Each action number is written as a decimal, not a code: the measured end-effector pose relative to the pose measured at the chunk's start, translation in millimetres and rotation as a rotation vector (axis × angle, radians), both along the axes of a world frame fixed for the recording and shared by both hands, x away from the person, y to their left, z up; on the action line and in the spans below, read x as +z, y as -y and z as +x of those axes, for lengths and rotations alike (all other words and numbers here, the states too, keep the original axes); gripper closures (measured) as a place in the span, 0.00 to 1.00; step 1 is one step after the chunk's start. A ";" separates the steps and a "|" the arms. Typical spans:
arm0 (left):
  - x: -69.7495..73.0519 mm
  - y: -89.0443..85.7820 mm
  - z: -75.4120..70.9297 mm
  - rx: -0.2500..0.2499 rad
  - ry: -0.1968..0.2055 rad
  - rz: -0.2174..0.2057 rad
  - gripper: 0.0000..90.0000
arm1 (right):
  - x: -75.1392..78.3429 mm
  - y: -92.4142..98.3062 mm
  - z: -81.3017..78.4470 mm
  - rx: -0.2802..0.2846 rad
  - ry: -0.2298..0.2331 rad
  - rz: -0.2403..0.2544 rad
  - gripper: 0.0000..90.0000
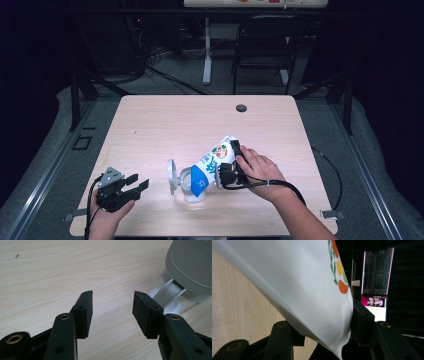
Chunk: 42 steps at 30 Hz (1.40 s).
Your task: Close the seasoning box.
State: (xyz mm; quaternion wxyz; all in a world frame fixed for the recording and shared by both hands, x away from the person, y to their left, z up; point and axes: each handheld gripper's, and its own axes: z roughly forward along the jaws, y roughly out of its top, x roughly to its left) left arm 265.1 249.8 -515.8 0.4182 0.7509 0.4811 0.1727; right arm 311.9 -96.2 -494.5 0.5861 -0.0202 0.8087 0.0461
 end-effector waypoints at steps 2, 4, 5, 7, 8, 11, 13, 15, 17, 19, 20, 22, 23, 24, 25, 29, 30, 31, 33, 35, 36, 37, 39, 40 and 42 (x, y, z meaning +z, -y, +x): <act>0.0 -0.2 0.1 -0.001 0.001 -0.002 0.57 | -0.5 0.2 0.3 0.004 0.000 0.007 0.59; -0.1 -0.3 0.1 -0.001 0.000 -0.001 0.57 | -0.4 0.2 0.3 0.004 -0.001 0.006 0.59; -0.2 -0.2 0.2 -0.001 0.000 -0.002 0.57 | -0.4 0.2 0.3 0.004 -0.001 0.006 0.59; -0.2 0.0 0.2 -0.002 0.001 -0.001 0.57 | -0.3 0.2 0.3 0.004 -0.001 0.007 0.59; -0.2 0.0 0.2 -0.002 0.001 -0.002 0.57 | -0.3 0.2 0.2 0.004 -0.001 0.006 0.59; -0.1 -0.2 0.1 -0.001 0.000 -0.002 0.57 | 0.3 -0.1 -0.5 -0.003 -0.001 -0.003 0.59; -0.1 -0.3 0.1 -0.001 0.000 -0.002 0.57 | -0.1 0.0 -0.2 0.004 0.001 0.002 0.59; 0.1 -0.1 0.0 0.000 0.000 -0.001 0.57 | 0.2 0.0 -0.2 0.006 0.003 0.000 0.59; 0.0 0.0 0.0 -0.001 0.000 -0.001 0.57 | 0.4 0.0 -0.5 0.005 0.005 0.000 0.59; -0.1 -0.1 0.1 -0.001 0.000 -0.003 0.57 | 0.7 -0.1 -0.5 0.005 0.003 -0.002 0.59; 0.0 -0.2 0.1 -0.001 0.001 -0.003 0.57 | 0.8 -0.1 -0.5 0.005 0.003 -0.002 0.59; 0.0 -0.2 0.1 -0.001 0.000 -0.003 0.57 | 0.7 -0.1 -0.6 0.006 0.004 -0.002 0.59; 0.0 -0.3 0.1 -0.002 0.000 -0.003 0.57 | 0.9 -0.1 -0.6 0.005 0.003 -0.003 0.59; -0.1 -0.2 0.1 -0.002 -0.001 -0.003 0.57 | 0.9 0.0 -0.5 0.006 0.003 -0.003 0.59; -0.1 -0.2 0.1 -0.002 0.000 -0.003 0.57 | 0.8 0.0 -0.5 0.006 0.003 -0.002 0.59; -0.2 -0.3 0.2 -0.002 -0.001 -0.003 0.57 | 0.6 0.0 -0.7 0.003 0.001 -0.002 0.59; -0.2 -0.3 0.2 -0.002 -0.002 -0.003 0.57 | 0.6 0.0 -0.7 0.003 0.001 -0.002 0.59; -0.3 -0.2 0.3 -0.002 -0.002 -0.003 0.57 | 0.8 0.1 -0.4 0.007 0.002 -0.002 0.60; -0.3 -0.2 0.2 -0.002 -0.002 -0.003 0.57 | 0.8 0.1 -0.5 0.006 0.003 -0.002 0.60; -0.3 -0.2 0.2 -0.002 -0.001 -0.003 0.57 | 0.9 0.3 -0.3 0.010 0.004 -0.002 0.60; -0.3 -0.2 0.2 -0.002 -0.001 -0.003 0.57 | 0.9 0.3 -0.3 0.011 0.004 -0.002 0.60; -0.3 -0.2 0.2 -0.002 -0.001 -0.003 0.57 | 0.9 0.3 -0.2 0.012 0.005 -0.002 0.60; -0.3 -0.1 0.2 -0.002 -0.001 -0.003 0.57 | 1.0 0.2 -0.7 0.007 0.003 -0.003 0.60; -0.2 -0.1 0.2 -0.003 -0.001 -0.003 0.57 | 0.9 0.2 -0.8 0.007 0.003 -0.004 0.60; -0.2 -0.2 0.2 -0.003 0.000 -0.003 0.57 | 0.9 0.2 -0.9 0.009 0.004 -0.004 0.60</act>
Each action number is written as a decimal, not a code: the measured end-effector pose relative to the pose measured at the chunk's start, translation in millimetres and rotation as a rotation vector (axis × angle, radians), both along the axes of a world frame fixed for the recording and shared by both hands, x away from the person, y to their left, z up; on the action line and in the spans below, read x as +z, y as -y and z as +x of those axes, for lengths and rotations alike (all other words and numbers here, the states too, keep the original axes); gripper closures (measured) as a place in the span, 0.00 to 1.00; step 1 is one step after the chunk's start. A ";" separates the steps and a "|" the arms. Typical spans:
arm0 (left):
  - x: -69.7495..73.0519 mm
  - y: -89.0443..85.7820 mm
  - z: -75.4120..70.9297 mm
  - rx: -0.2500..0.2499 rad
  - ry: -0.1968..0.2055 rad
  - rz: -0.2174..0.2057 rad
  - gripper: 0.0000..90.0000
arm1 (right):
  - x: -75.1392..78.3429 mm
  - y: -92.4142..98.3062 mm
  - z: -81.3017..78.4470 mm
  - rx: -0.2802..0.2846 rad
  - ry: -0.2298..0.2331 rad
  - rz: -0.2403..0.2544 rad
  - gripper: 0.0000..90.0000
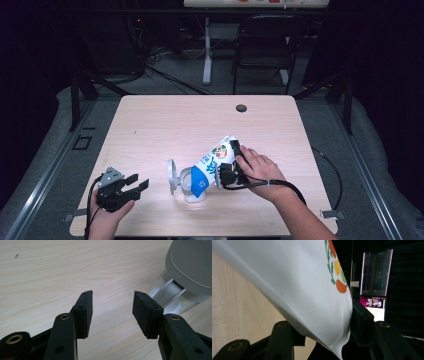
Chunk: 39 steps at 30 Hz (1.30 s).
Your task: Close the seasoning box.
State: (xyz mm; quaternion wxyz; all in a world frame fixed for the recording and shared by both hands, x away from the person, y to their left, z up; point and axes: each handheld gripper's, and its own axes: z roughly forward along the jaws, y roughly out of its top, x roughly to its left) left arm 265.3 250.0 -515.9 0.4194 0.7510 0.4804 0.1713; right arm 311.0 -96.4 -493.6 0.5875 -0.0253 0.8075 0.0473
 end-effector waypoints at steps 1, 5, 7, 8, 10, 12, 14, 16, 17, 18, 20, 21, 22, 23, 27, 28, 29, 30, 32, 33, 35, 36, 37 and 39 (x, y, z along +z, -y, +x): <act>0.0 0.0 0.0 0.000 0.000 0.000 0.57 | 0.0 0.0 0.0 0.000 0.000 -0.001 0.60; 0.0 0.0 0.0 0.001 0.000 0.000 0.57 | 0.0 0.1 0.2 0.007 0.004 -0.003 0.60; 0.0 0.0 0.0 0.000 0.000 0.000 0.57 | 0.3 0.0 -0.1 0.003 0.001 -0.003 0.60; -0.1 0.0 0.0 0.000 -0.001 0.001 0.57 | 0.3 0.1 -0.2 0.002 0.001 -0.003 0.60; -0.1 -0.2 0.1 0.000 -0.001 0.001 0.57 | 0.4 0.1 -0.2 0.002 0.000 -0.003 0.60; -0.1 -0.3 0.1 0.002 -0.003 0.002 0.57 | 0.4 0.1 -0.1 0.002 0.000 -0.001 0.60; 0.2 -0.7 0.0 0.000 -0.005 0.004 0.57 | 0.5 0.1 -0.3 0.003 0.003 -0.003 0.60; 0.1 -0.6 0.1 0.000 -0.004 0.005 0.57 | 0.3 0.2 -0.2 0.006 0.001 0.001 0.60; 0.0 -0.3 0.1 0.002 -0.003 0.003 0.57 | 0.3 0.3 -0.3 0.006 0.001 0.000 0.60; 0.0 -0.3 0.1 0.001 -0.002 0.003 0.57 | 1.8 -0.2 -1.3 -0.005 0.006 -0.019 0.60; -0.1 -0.2 0.1 0.001 -0.003 0.003 0.57 | 1.8 -0.2 -1.2 -0.004 0.004 -0.018 0.60; -0.1 -0.3 0.2 0.002 -0.003 0.003 0.57 | 1.3 0.0 -1.1 -0.001 0.005 -0.014 0.60; -0.1 -0.3 0.1 0.002 -0.002 0.003 0.57 | 1.7 -0.1 -1.4 -0.005 0.006 -0.018 0.60; 0.0 -0.4 0.2 0.002 -0.002 0.003 0.57 | 1.6 -0.1 -1.4 -0.004 0.006 -0.017 0.60; -0.1 -0.3 0.2 0.002 -0.003 0.004 0.57 | 1.8 -0.1 -2.1 -0.009 0.007 -0.020 0.61; -0.2 -0.3 0.2 0.001 -0.003 0.004 0.57 | 1.6 0.1 -1.9 -0.004 0.009 -0.020 0.61; -0.2 -0.2 0.2 0.002 -0.003 0.004 0.57 | 0.4 0.6 -1.3 0.006 0.003 -0.006 0.61; -0.2 -0.2 0.2 0.002 -0.003 0.004 0.57 | 0.2 0.8 -1.2 0.009 0.002 -0.001 0.61; -0.2 -0.2 0.2 0.002 -0.003 0.004 0.57 | 1.2 0.4 -2.0 0.000 0.003 -0.018 0.61; -0.2 -0.2 0.2 0.002 -0.002 0.004 0.57 | 1.2 0.3 -2.2 -0.003 0.001 -0.016 0.61; -0.1 -0.2 0.1 0.001 -0.002 0.003 0.57 | 1.5 0.4 -2.1 0.000 0.002 -0.018 0.61; -0.1 -0.2 0.2 0.001 -0.002 0.003 0.57 | 1.4 0.4 -2.1 0.001 0.003 -0.018 0.61; -0.2 -0.2 0.2 0.001 -0.002 0.003 0.57 | 1.4 0.4 -2.1 0.001 0.003 -0.018 0.61; -0.2 -0.1 0.2 0.002 -0.002 0.003 0.57 | 1.5 0.4 -2.2 0.001 0.003 -0.018 0.61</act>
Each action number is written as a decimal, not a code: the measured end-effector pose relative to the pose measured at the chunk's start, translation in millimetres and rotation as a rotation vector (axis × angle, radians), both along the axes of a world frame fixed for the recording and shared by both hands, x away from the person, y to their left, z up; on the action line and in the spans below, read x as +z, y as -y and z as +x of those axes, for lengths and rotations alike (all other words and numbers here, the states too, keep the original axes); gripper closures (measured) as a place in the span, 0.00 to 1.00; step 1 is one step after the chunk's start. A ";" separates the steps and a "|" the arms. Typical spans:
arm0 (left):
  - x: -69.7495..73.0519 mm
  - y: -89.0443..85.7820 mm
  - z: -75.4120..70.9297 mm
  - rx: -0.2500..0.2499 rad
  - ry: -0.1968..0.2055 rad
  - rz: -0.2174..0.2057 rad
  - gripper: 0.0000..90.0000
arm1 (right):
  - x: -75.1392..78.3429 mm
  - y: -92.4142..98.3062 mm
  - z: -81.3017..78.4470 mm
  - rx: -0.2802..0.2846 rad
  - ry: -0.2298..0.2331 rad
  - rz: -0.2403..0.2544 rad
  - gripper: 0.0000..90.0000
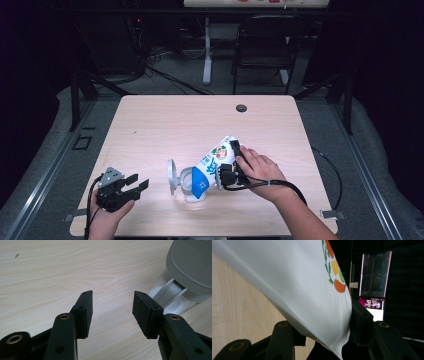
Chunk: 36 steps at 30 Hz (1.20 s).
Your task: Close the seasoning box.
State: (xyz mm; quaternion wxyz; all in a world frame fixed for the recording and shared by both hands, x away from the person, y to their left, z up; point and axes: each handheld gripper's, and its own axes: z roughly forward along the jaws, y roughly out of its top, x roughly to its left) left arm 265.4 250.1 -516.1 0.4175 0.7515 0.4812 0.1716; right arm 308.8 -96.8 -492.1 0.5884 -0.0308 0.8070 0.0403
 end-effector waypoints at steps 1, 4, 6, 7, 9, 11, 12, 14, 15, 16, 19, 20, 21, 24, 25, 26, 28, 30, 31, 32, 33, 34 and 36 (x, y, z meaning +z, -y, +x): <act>0.0 0.0 0.0 0.000 0.000 0.000 0.57 | -0.1 0.0 -0.1 0.000 0.000 0.000 0.61; 0.0 0.0 0.1 0.000 0.000 0.000 0.57 | 0.0 0.1 0.0 0.001 0.000 0.000 0.61; 0.0 0.0 0.1 0.000 0.000 0.000 0.57 | -0.1 0.1 -0.1 0.001 0.001 -0.001 0.61; 0.0 0.0 0.1 0.000 0.000 0.000 0.57 | 0.0 0.1 -0.1 0.002 0.001 -0.002 0.61; 0.0 0.0 0.1 0.000 0.000 0.001 0.57 | -0.1 0.1 -0.3 0.003 0.005 -0.001 0.61; -0.1 0.1 0.1 -0.001 0.000 0.001 0.57 | 0.0 0.2 -0.3 0.003 0.003 -0.005 0.61; -0.1 0.1 0.1 -0.001 0.000 0.001 0.57 | -0.1 0.3 -0.4 0.004 0.003 -0.005 0.61; -0.1 0.1 0.1 -0.002 0.001 -0.002 0.57 | -0.5 0.6 -0.3 0.007 0.003 0.000 0.61; 0.0 0.1 0.1 -0.002 0.001 -0.002 0.57 | -1.0 0.8 -0.1 0.012 0.005 0.007 0.61; 0.0 -0.1 0.2 -0.002 0.003 0.000 0.57 | -0.3 0.6 -0.5 0.007 0.005 -0.001 0.61; 0.2 -0.3 0.1 -0.002 0.001 0.002 0.57 | -1.0 0.9 -0.5 0.009 0.004 0.008 0.61; 0.2 -0.2 0.1 -0.002 0.001 0.002 0.57 | -0.9 0.9 -0.5 0.008 0.003 0.008 0.61; 0.1 -0.1 0.1 -0.002 0.001 0.002 0.57 | -1.0 0.9 -0.5 0.008 0.004 0.008 0.61; 0.1 -0.3 0.2 -0.002 0.001 0.002 0.57 | -1.0 0.9 -0.3 0.011 0.005 0.008 0.61; 0.1 -0.2 0.1 0.000 0.000 0.000 0.57 | -1.0 0.9 -0.3 0.011 0.004 0.007 0.61; 0.0 -0.2 0.1 0.000 0.000 0.000 0.57 | -1.0 1.0 -0.5 0.008 0.004 0.008 0.61; 0.2 -0.4 0.2 -0.002 0.001 0.003 0.57 | -1.0 1.0 -0.5 0.009 0.003 0.008 0.61; 0.1 -0.3 0.2 -0.002 0.001 0.002 0.57 | -1.0 0.9 -0.5 0.008 0.003 0.006 0.61; 0.0 -0.2 0.1 0.000 0.000 0.001 0.57 | -0.9 0.9 -0.2 0.012 0.004 0.005 0.61; 0.0 -0.3 0.1 0.000 0.000 0.001 0.57 | -0.9 0.9 -0.2 0.011 0.003 0.005 0.61; 0.0 -0.3 0.1 0.001 0.000 0.000 0.57 | 0.2 0.4 -0.8 0.002 0.002 -0.009 0.61; 0.6 -0.7 0.0 -0.002 -0.005 0.003 0.57 | 0.0 0.4 -0.7 0.003 0.001 -0.008 0.61; 0.4 -0.6 0.1 -0.002 -0.002 0.001 0.57 | 0.0 0.5 -0.8 0.003 0.002 -0.007 0.61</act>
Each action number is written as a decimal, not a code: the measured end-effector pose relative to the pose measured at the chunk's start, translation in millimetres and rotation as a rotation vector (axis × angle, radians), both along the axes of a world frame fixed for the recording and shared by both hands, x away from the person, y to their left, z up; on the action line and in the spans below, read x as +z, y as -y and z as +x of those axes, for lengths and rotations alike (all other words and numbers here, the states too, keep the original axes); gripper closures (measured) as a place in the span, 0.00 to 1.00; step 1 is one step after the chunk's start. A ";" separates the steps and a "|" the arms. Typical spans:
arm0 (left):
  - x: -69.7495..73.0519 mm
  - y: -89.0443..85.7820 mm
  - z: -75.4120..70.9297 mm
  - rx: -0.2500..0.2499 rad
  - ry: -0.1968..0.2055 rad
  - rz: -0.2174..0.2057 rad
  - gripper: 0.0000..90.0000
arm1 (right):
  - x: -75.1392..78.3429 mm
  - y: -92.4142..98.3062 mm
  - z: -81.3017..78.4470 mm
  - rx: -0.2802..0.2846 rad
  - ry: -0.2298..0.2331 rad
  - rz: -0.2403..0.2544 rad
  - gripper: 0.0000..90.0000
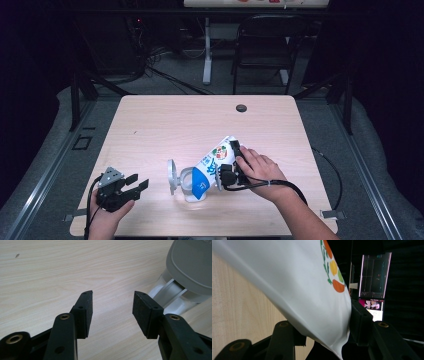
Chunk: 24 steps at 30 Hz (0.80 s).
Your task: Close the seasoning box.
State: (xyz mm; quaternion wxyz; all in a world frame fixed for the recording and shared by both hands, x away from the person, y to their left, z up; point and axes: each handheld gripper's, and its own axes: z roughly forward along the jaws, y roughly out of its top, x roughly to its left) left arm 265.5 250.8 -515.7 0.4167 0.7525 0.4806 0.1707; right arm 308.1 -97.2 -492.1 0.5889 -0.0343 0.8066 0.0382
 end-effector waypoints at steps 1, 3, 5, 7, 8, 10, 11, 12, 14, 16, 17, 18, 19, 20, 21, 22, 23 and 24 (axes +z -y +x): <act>-0.2 0.2 0.0 0.002 0.002 -0.001 0.57 | 0.0 0.0 0.0 0.001 0.000 -0.001 0.61; -0.3 0.3 0.0 0.002 0.002 -0.001 0.57 | -0.3 0.3 0.1 0.004 0.002 0.004 0.61; -0.1 -0.1 0.1 0.000 0.003 0.001 0.57 | -1.0 0.6 0.2 0.007 0.002 0.013 0.61; 0.2 -0.3 0.1 -0.001 -0.001 0.004 0.57 | -0.9 0.7 0.2 0.007 0.001 0.013 0.61; 0.4 -0.5 0.0 -0.003 -0.004 0.005 0.57 | -1.0 0.6 0.1 0.007 0.003 0.013 0.61; 0.4 -0.6 0.0 -0.003 -0.004 0.005 0.57 | -0.4 0.4 0.1 0.007 0.004 0.003 0.61; 0.4 -0.6 0.1 -0.003 -0.003 0.005 0.57 | -1.0 0.7 0.4 0.014 0.006 0.011 0.61; 0.4 -0.6 0.1 -0.003 -0.004 0.006 0.57 | -1.0 0.7 0.4 0.014 0.006 0.010 0.61; 0.4 -0.5 0.1 -0.003 -0.004 0.005 0.57 | 0.0 0.4 -0.1 0.007 0.006 -0.003 0.61; 0.4 -0.5 0.1 -0.003 -0.004 0.005 0.57 | -0.8 0.7 0.5 0.018 0.007 0.008 0.61; 0.4 -0.6 0.1 -0.003 -0.004 0.005 0.57 | 1.3 -0.2 -1.2 0.001 0.018 -0.020 0.61; 0.4 -0.6 0.1 -0.003 -0.004 0.005 0.57 | 1.1 -0.2 -1.1 0.003 0.018 -0.017 0.61; 0.4 -0.6 0.1 -0.003 -0.003 0.006 0.57 | -0.4 0.5 0.3 0.019 0.011 0.005 0.61; 0.5 -0.6 0.1 -0.003 -0.003 0.006 0.57 | -0.3 0.5 -0.1 0.015 0.008 0.006 0.61; 0.4 -0.6 0.1 -0.003 -0.004 0.005 0.57 | -0.3 0.5 -0.1 0.015 0.008 0.006 0.61; 0.4 -0.5 0.1 -0.002 -0.004 0.005 0.57 | -0.3 0.6 -0.1 0.015 0.008 0.005 0.61; 0.4 -0.5 0.0 -0.003 -0.004 0.005 0.57 | -0.3 0.6 -0.1 0.015 0.008 0.005 0.61; 0.4 -0.5 0.0 -0.003 -0.003 0.005 0.57 | 0.4 0.2 -0.5 0.011 0.009 -0.005 0.61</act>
